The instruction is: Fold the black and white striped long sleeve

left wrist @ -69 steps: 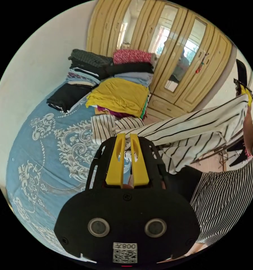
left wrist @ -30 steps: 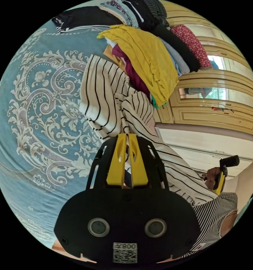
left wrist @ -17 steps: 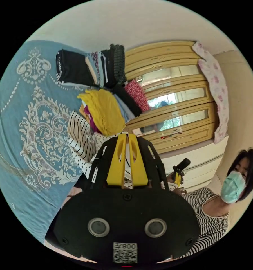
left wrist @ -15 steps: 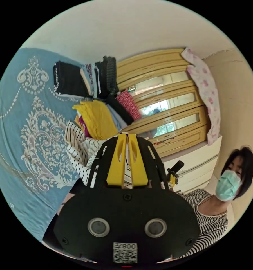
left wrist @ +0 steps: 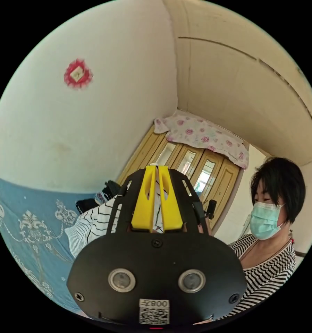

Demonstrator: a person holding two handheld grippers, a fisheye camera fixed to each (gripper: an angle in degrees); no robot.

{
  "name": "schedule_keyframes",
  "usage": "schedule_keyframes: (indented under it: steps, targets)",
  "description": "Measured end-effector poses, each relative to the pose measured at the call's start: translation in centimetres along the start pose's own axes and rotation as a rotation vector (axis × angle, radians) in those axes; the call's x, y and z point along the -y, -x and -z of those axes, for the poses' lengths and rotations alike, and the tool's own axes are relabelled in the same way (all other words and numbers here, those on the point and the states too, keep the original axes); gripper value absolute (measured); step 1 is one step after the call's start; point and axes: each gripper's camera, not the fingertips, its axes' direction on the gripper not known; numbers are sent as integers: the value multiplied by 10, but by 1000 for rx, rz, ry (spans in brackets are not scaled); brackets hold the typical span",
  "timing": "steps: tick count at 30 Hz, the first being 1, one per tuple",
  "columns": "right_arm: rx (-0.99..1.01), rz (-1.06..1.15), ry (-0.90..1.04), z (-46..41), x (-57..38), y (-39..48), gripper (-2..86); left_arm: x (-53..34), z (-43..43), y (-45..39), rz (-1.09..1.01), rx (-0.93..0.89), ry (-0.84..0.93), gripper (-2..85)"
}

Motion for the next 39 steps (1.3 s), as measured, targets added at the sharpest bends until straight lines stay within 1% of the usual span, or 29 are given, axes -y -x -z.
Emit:
schedule_keyframes:
  steps: [3, 7, 10, 16, 22, 27, 32, 39]
  targets:
    - [-2, 22, -80, 21, 20, 5, 5, -15, 85, -45, -105, 32, -69, 13]
    - [10, 74, -174, 48, 42, 20, 5, -46, 183, -100, -222, 89, -102, 13]
    - [38, 110, -224, 66, 55, 29, 4, -72, 241, -134, -287, 121, -111, 13]
    - [38, 168, -237, 85, 77, 37, 4, -124, 334, -180, -366, 171, -151, 14]
    - [60, 212, -259, 98, 92, 36, 4, -174, 399, -212, -441, 218, -148, 14]
    - [57, 252, -292, 104, 97, 41, 4, -215, 441, -223, -477, 283, -135, 14]
    - [70, 270, -287, 89, 108, 41, 4, -250, 480, -214, -458, 313, -153, 13]
    - [81, 290, -263, 40, 133, 33, 4, -284, 520, -187, -390, 345, -178, 13]
